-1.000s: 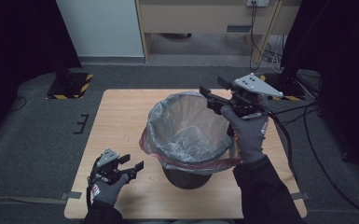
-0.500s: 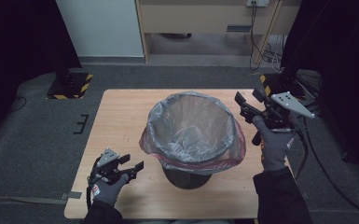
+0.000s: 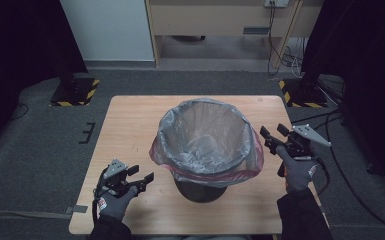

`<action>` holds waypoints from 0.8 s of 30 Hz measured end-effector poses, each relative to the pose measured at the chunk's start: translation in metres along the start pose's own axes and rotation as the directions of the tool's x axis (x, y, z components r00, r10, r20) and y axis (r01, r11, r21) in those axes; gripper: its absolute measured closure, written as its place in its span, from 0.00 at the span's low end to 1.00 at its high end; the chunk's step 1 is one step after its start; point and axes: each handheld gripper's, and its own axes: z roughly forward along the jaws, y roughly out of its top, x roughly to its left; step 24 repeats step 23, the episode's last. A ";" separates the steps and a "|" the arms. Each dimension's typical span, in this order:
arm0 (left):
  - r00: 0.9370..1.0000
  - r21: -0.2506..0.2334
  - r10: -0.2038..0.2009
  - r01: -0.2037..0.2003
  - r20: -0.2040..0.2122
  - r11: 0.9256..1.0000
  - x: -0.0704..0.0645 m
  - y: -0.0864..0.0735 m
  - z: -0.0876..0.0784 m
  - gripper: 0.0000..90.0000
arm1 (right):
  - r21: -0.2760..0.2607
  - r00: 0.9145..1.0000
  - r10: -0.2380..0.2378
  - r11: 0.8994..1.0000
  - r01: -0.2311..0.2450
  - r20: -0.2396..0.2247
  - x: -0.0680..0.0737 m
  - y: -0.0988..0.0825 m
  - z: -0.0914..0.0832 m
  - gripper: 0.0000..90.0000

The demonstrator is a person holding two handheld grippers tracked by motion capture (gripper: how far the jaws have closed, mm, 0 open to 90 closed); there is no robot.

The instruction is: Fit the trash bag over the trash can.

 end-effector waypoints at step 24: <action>0.996 0.163 -0.013 0.028 -0.092 0.986 0.028 -0.008 0.008 0.22 | 0.410 0.997 -0.081 0.909 0.070 0.010 -0.058 -0.086 0.017 0.22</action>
